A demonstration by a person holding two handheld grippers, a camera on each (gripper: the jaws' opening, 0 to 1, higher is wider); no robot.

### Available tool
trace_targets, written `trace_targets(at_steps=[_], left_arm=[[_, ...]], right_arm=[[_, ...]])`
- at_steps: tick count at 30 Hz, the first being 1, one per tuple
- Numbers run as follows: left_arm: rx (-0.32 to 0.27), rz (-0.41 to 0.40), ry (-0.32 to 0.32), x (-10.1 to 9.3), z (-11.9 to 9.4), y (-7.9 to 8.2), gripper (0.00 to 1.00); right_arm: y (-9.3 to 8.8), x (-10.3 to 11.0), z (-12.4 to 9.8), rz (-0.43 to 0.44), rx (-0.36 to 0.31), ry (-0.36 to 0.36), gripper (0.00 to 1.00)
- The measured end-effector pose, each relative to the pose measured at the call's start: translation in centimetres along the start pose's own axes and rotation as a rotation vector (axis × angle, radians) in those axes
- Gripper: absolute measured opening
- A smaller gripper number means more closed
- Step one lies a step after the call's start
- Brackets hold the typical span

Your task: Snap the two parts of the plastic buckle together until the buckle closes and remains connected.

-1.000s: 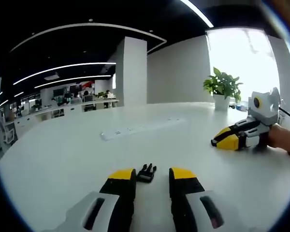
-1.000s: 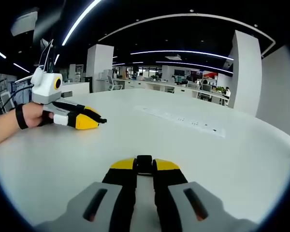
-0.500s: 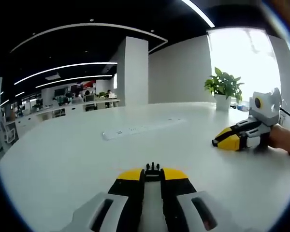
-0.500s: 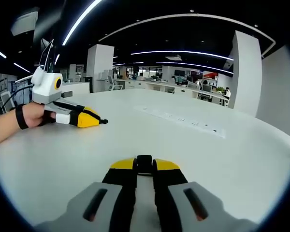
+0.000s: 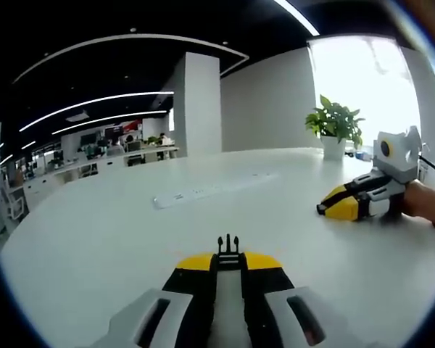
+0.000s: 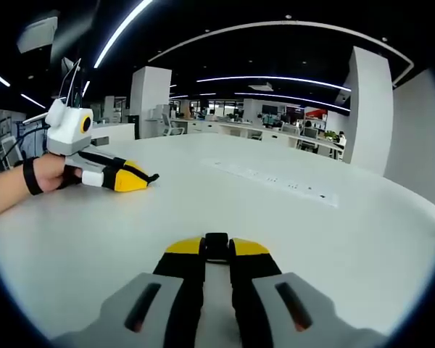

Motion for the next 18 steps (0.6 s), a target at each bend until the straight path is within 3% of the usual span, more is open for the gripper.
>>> trace_targets(at_steps=[10,13,18], left_arm=[[0.016,0.01,0.0,-1.2,-0.9,-0.3,0.11],[0.017,0.016,-0.007,-0.7,-0.7,-0.1,0.11],[0.017,0.023,0.003,-0.8,-0.9,-0.1,0.11]], right_arm=[[0.1,-0.1,0.1,-0.007,0.004,-0.005,0.12],[0.1,-0.2,0.0,0.003,0.013,-0.023,0.12],[0.6,-0.4,-0.3,0.03,-0.023,-0.041,0.12]])
Point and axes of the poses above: the point that each gripper's makers call its tool centre point, and the gripper's own axes: z roughly forward along the fingers, x roughly to its left, y roughly out of its top, the point moved 9 cm from there along -z, roughly backward along the fingers, and after that the axes turned 6 degrees about -x, right-handed, at the moved point
